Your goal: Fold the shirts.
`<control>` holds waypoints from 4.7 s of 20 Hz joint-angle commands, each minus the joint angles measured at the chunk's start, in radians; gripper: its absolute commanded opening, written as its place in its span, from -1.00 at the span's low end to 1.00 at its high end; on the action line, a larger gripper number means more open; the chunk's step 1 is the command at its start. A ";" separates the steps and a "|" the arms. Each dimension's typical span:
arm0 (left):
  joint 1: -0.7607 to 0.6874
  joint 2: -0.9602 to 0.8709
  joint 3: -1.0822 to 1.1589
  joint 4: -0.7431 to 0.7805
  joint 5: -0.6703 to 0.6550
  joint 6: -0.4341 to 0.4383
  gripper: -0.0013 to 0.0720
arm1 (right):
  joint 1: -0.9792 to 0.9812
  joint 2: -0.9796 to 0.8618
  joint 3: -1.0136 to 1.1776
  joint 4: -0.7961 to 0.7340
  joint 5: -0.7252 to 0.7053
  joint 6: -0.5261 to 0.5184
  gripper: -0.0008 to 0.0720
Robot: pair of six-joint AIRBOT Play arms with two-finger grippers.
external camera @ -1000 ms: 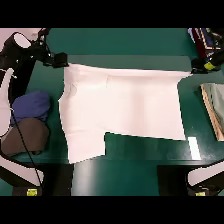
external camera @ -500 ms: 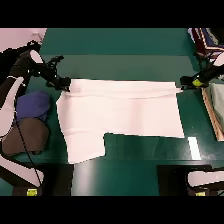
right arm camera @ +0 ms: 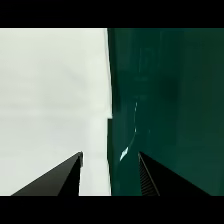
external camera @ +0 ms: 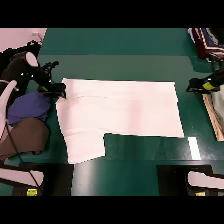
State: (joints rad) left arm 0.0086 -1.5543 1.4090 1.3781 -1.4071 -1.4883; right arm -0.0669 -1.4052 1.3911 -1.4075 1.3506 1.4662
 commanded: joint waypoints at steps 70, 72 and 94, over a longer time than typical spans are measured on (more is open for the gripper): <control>-0.003 0.427 -0.348 -0.342 0.323 0.042 -0.91 | -0.055 0.222 -0.306 0.051 0.050 -0.111 -0.94; -0.003 0.283 -0.254 -0.346 0.363 0.050 -0.90 | -0.040 0.119 -0.222 0.052 0.032 -0.102 -0.94; -0.015 -0.034 0.061 -0.409 0.306 0.142 -0.90 | -0.336 -0.218 -0.193 0.438 0.069 -0.261 0.35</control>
State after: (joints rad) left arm 0.0029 -1.5875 1.4525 0.9855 -1.0622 -1.3628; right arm -0.3435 -1.6138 1.2865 -1.0634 1.3926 1.2743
